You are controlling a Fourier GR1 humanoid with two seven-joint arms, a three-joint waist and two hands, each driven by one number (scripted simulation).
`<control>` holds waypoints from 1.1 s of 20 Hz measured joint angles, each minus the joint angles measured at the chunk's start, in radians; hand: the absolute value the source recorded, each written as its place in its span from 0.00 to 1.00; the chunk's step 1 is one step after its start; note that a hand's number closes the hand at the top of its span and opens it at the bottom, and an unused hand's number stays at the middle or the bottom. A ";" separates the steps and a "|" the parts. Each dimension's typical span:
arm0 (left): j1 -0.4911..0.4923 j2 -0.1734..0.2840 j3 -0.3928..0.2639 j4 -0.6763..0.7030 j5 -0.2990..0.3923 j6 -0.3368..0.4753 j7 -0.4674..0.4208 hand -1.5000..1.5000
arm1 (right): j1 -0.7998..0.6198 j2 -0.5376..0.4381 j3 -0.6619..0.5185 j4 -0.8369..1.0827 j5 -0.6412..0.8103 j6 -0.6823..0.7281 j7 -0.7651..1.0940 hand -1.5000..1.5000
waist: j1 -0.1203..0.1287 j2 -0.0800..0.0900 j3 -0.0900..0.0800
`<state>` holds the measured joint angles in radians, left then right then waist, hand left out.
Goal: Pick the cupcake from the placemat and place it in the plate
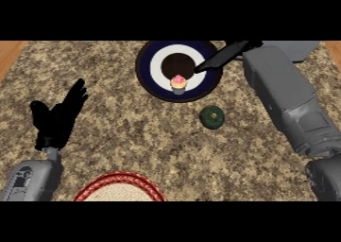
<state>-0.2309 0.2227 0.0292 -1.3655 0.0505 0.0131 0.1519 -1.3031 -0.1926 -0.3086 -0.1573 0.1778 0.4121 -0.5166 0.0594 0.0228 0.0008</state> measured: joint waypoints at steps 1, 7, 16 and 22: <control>0.000 0.003 0.002 -0.001 0.002 -0.003 0.001 0.50 | 0.004 -0.006 -0.008 0.011 -0.009 0.032 0.009 0.00 | 0.002 0.001 0.000; 0.008 -0.003 -0.007 -0.013 -0.004 -0.009 -0.002 0.50 | 0.045 -0.047 -0.025 0.027 -0.027 0.142 0.000 0.00 | 0.012 0.008 0.000; -0.002 -0.011 -0.013 -0.024 -0.012 -0.005 0.002 0.50 | 0.086 -0.108 -0.028 0.011 -0.023 0.154 -0.011 0.00 | 0.025 0.015 0.001; -0.009 -0.018 -0.017 -0.023 -0.012 -0.008 0.005 0.50 | 0.120 -0.143 -0.019 0.002 -0.009 0.145 -0.028 0.00 | 0.036 0.021 0.002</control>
<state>-0.2404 0.2044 0.0123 -1.3889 0.0381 0.0053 0.1565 -1.1829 -0.3353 -0.3277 -0.1557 0.1688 0.5567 -0.5450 0.0951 0.0437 0.0032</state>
